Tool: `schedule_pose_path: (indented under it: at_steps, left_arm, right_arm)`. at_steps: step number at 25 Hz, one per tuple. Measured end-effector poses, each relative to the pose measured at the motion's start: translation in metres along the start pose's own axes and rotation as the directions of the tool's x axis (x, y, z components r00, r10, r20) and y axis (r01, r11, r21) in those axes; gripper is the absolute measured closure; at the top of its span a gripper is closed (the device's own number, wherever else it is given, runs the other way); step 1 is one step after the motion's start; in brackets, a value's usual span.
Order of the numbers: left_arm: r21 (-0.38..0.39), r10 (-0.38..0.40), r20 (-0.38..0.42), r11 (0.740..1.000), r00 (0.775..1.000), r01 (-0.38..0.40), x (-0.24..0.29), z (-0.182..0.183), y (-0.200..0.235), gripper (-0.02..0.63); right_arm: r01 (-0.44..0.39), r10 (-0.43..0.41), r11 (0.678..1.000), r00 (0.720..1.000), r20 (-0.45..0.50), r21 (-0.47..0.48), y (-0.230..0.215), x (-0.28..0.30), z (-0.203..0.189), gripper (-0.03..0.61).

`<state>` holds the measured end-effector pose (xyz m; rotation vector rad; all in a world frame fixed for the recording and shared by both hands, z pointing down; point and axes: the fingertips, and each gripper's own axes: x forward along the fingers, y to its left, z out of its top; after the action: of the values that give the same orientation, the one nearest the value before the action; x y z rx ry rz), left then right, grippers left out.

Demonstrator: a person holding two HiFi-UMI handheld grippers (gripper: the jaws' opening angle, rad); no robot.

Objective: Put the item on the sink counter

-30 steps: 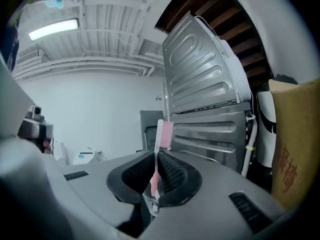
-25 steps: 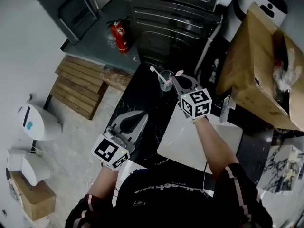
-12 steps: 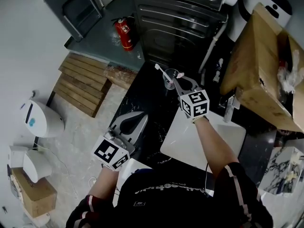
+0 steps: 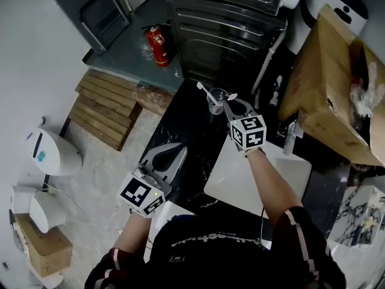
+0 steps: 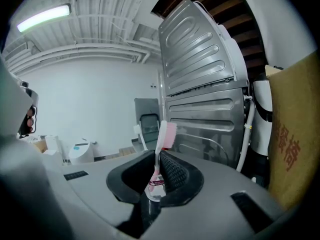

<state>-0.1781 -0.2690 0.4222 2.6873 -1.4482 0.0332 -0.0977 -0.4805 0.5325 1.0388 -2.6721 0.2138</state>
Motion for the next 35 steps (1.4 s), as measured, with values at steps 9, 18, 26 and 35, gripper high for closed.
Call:
schedule_pose_path:
  at_steps: [9, 18, 26, 35]
  left_arm:
    - [-0.003, -0.003, -0.001, 1.000, 1.000, 0.003, -0.001, 0.000, -0.003, 0.600]
    - [0.008, -0.034, 0.011, 0.999, 0.999, 0.034, 0.011, 0.007, -0.013, 0.600]
    - [0.036, -0.086, 0.039, 0.996, 0.996, 0.085, 0.036, 0.024, -0.033, 0.600]
    - [0.054, -0.192, 0.063, 0.980, 0.979, 0.189, 0.085, 0.040, -0.084, 0.600]
  right_arm:
    - [0.050, -0.049, 0.998, 0.999, -0.023, 0.031, -0.007, -0.008, -0.005, 0.470]
    - [0.051, -0.051, 0.999, 0.998, -0.022, 0.015, -0.004, -0.039, -0.004, 0.431]
    - [0.079, -0.079, 0.997, 0.994, 0.070, -0.004, 0.000, -0.114, 0.026, 0.431]
    - [0.175, -0.169, 0.985, 0.959, 0.227, -0.006, 0.009, -0.245, 0.080, 0.431]
